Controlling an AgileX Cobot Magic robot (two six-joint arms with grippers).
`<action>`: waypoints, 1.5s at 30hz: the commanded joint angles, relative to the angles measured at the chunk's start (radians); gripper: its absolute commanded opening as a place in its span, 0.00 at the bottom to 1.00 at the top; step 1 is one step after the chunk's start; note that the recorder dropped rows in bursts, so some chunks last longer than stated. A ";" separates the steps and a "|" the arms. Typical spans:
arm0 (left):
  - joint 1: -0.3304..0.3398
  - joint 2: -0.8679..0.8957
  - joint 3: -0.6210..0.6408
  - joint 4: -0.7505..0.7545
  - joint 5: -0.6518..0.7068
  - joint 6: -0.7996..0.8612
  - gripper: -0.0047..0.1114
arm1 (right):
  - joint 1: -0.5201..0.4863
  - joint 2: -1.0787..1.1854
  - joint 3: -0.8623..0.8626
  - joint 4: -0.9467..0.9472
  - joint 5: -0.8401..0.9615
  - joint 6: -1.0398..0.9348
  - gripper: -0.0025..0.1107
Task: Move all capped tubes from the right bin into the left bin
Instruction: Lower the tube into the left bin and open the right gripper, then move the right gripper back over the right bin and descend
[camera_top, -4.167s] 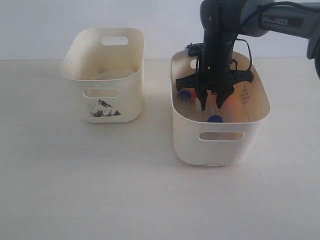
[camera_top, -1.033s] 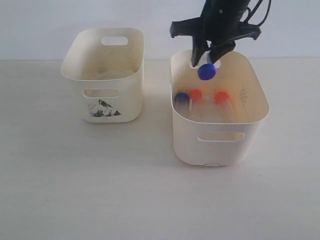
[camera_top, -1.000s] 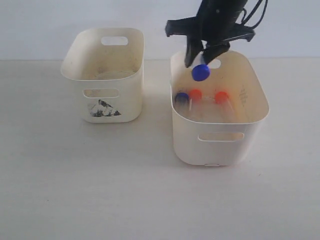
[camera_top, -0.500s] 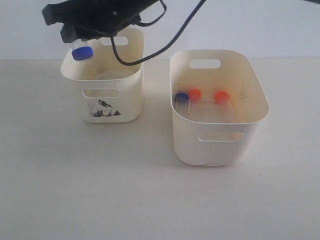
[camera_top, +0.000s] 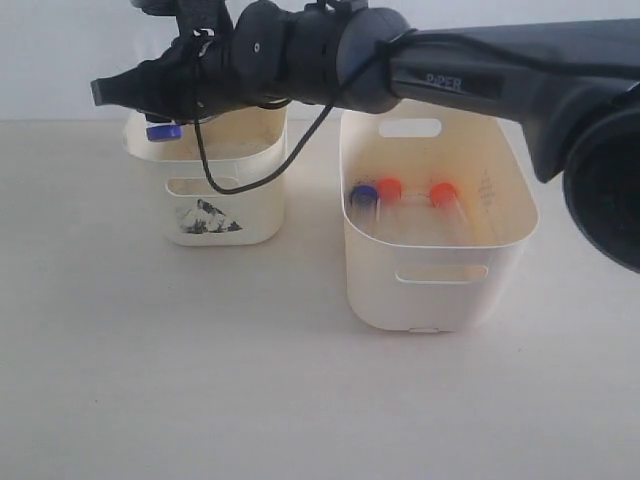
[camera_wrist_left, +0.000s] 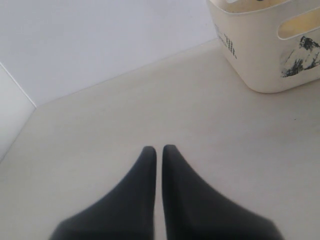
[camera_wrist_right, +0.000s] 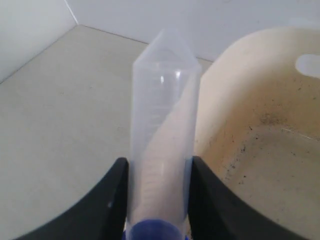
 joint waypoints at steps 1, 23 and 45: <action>-0.005 0.000 -0.004 -0.003 -0.005 -0.010 0.08 | -0.016 0.008 -0.006 -0.007 0.004 0.011 0.13; -0.005 0.000 -0.004 -0.003 -0.005 -0.010 0.08 | -0.032 -0.235 0.063 -0.470 0.575 0.278 0.02; -0.005 0.000 -0.004 -0.003 -0.005 -0.010 0.08 | -0.230 -0.630 0.584 -0.709 0.679 0.927 0.02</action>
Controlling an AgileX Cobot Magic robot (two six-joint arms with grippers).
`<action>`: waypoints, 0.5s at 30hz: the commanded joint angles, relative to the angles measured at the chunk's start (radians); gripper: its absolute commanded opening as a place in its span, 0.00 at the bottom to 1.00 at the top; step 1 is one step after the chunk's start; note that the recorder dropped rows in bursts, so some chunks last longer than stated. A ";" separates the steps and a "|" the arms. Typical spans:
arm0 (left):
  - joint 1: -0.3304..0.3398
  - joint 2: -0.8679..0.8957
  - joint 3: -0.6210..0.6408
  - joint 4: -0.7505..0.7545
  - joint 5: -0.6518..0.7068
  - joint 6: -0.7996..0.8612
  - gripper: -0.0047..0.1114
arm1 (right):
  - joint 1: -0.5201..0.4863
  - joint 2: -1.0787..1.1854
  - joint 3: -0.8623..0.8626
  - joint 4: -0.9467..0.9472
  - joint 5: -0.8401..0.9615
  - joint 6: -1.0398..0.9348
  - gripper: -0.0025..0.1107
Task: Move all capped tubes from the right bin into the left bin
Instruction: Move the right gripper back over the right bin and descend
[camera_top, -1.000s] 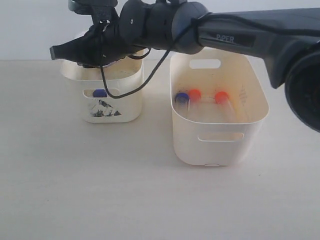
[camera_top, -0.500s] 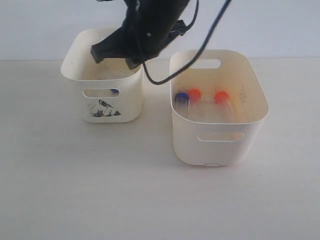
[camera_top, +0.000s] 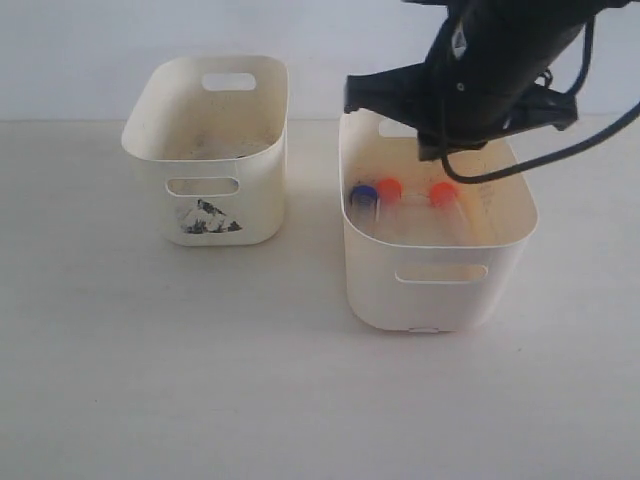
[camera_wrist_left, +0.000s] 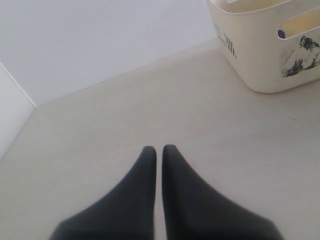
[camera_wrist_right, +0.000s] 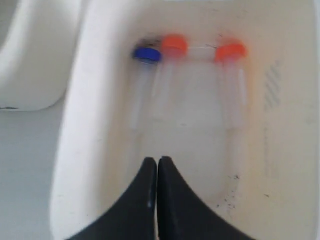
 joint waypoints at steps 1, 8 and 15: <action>-0.005 0.000 -0.004 -0.003 -0.005 -0.010 0.08 | -0.093 0.027 -0.066 0.085 0.088 -0.056 0.02; -0.005 0.000 -0.004 -0.003 -0.005 -0.010 0.08 | -0.128 0.093 -0.227 0.231 0.148 -0.257 0.02; -0.005 0.000 -0.004 -0.003 -0.005 -0.010 0.08 | -0.129 0.296 -0.537 0.212 0.396 -0.265 0.02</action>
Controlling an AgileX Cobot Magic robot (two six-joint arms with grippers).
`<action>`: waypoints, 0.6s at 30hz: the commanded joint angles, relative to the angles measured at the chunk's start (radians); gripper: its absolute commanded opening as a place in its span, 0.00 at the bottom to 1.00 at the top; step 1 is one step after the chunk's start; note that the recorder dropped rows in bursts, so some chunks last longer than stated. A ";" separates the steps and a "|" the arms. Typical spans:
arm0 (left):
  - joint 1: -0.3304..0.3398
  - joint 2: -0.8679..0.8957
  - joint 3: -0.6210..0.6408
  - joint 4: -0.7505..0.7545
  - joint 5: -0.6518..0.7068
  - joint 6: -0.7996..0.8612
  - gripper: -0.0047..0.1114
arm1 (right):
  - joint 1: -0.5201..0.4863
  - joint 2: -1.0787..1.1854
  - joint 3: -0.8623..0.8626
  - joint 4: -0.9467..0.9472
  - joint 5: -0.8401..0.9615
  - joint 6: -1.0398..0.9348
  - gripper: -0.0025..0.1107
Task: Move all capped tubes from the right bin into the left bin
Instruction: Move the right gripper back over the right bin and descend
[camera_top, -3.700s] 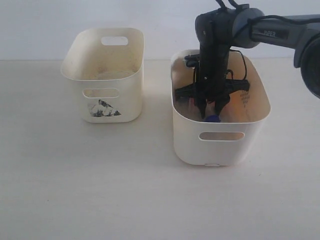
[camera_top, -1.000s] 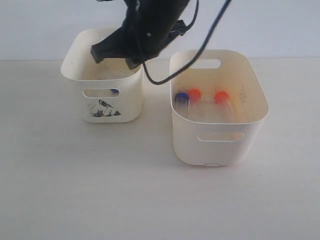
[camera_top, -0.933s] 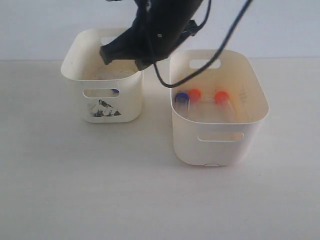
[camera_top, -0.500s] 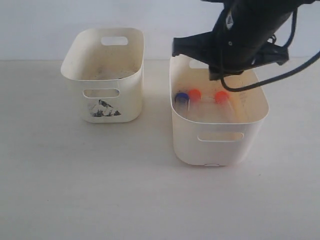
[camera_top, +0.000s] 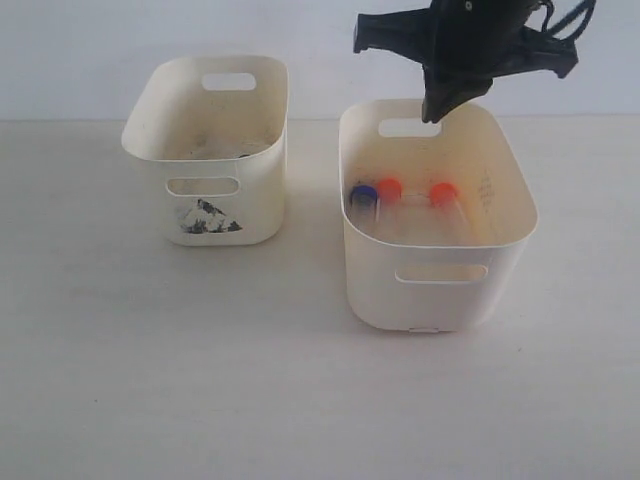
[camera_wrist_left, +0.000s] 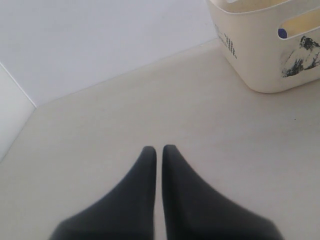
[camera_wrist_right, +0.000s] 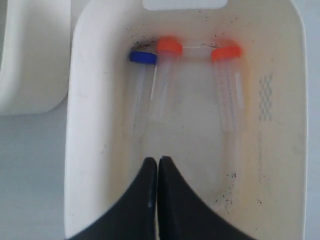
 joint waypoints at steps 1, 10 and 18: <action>-0.005 0.000 -0.004 -0.003 -0.005 -0.010 0.08 | -0.010 0.144 -0.205 -0.015 0.122 -0.025 0.02; -0.005 0.000 -0.004 -0.003 -0.005 -0.010 0.08 | -0.062 0.305 -0.259 0.062 0.122 -0.114 0.02; -0.005 0.000 -0.004 -0.003 -0.005 -0.010 0.08 | -0.069 0.380 -0.259 0.060 0.122 -0.133 0.02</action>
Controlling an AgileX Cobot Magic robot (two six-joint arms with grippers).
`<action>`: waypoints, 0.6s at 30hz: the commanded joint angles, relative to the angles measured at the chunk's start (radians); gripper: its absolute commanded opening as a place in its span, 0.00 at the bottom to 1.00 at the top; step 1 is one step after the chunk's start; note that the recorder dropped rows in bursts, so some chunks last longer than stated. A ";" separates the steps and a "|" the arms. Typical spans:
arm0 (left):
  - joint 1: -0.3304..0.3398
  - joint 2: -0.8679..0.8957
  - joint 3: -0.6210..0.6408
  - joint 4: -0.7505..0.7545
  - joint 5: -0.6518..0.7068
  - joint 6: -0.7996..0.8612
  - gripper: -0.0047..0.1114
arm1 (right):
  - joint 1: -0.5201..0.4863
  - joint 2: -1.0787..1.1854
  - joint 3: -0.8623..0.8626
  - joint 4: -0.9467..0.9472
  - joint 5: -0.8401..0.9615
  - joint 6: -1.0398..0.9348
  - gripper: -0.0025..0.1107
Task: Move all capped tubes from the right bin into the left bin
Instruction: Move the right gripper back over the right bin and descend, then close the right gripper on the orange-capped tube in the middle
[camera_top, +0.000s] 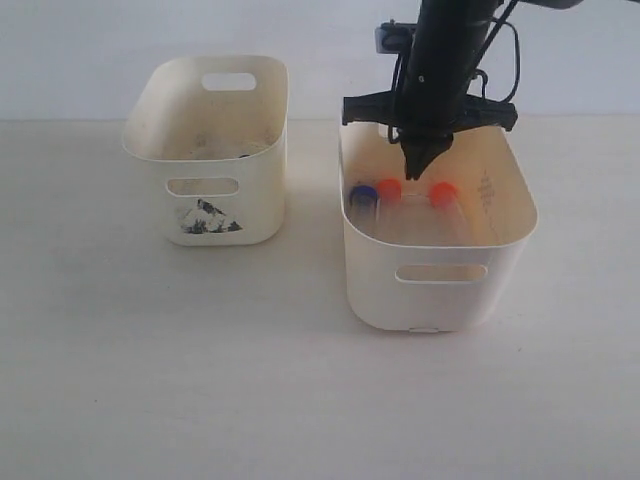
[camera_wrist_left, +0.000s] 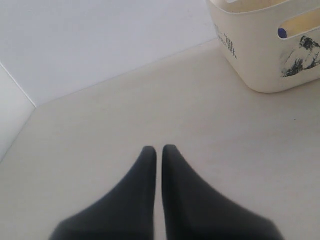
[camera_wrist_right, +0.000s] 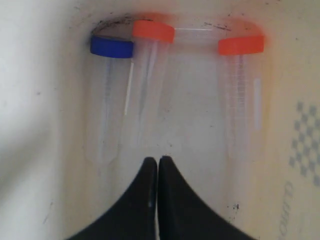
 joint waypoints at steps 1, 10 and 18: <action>-0.005 0.000 -0.004 -0.003 -0.005 -0.010 0.08 | -0.008 0.021 -0.007 -0.004 0.003 -0.027 0.02; -0.005 0.000 -0.004 -0.003 -0.005 -0.010 0.08 | -0.038 0.058 -0.007 0.005 0.003 -0.056 0.02; -0.005 0.000 -0.004 -0.003 -0.005 -0.010 0.08 | -0.039 0.084 -0.007 0.024 0.003 -0.056 0.02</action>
